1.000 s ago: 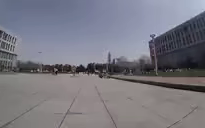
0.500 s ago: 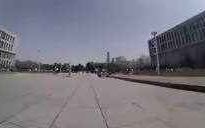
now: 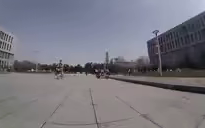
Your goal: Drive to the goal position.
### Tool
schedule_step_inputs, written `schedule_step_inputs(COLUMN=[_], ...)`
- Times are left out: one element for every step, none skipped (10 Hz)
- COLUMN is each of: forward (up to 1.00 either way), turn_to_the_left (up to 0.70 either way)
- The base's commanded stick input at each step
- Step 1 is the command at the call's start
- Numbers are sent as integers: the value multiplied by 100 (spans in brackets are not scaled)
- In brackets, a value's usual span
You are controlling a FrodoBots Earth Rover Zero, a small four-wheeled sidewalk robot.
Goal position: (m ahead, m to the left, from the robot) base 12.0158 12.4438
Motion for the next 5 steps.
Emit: schedule_step_inputs(forward=[100,100,100,100,100], turn_to_the_left=[28,40,40,1,0])
